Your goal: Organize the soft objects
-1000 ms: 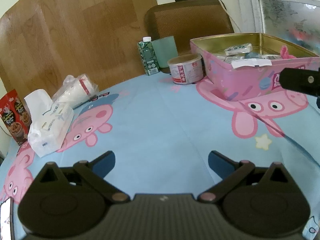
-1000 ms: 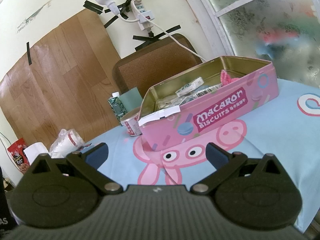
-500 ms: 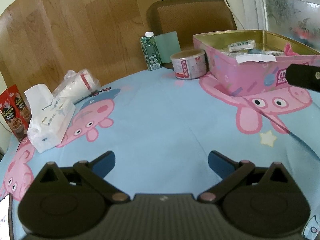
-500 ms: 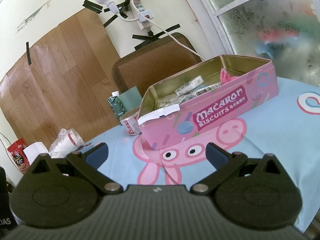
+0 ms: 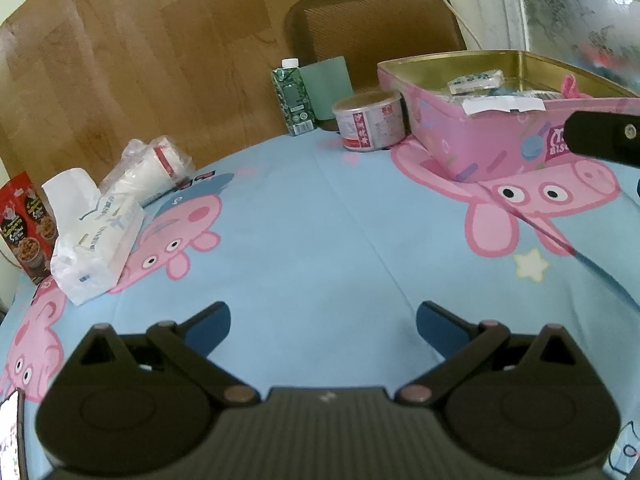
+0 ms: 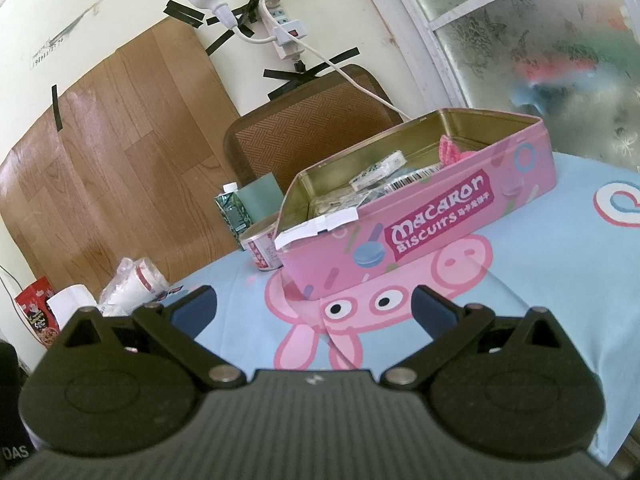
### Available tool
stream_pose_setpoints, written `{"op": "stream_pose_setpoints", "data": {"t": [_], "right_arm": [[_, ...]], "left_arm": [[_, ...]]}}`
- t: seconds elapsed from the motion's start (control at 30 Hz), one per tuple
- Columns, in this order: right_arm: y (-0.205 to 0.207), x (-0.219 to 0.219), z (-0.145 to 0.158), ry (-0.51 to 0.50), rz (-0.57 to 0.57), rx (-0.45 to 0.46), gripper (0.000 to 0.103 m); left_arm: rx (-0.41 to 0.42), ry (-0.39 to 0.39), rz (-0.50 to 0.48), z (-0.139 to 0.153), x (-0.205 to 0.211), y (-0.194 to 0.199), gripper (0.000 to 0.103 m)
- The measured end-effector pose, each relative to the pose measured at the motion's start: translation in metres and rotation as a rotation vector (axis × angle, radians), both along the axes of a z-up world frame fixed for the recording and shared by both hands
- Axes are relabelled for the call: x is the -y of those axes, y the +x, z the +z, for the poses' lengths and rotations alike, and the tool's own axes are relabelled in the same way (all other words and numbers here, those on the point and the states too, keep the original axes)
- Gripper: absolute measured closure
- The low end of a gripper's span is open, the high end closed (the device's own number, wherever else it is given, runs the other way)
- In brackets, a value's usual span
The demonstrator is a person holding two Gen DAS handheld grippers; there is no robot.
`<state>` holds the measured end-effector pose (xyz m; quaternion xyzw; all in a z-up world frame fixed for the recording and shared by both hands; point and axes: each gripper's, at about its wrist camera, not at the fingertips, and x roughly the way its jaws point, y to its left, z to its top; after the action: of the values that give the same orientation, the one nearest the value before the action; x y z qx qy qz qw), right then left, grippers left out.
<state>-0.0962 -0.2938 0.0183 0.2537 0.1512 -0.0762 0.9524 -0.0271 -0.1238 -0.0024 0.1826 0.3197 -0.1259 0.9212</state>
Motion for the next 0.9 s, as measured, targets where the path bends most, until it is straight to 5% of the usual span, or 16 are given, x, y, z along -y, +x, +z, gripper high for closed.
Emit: {"op": "stream_pose_setpoints", "data": {"t": [0.9], "right_arm": [[-0.001, -0.0011, -0.0011, 0.003, -0.004, -0.001, 0.0]], "left_arm": [[-0.009, 0.01, -0.023, -0.0012, 0.0028, -0.004, 0.0]]}}
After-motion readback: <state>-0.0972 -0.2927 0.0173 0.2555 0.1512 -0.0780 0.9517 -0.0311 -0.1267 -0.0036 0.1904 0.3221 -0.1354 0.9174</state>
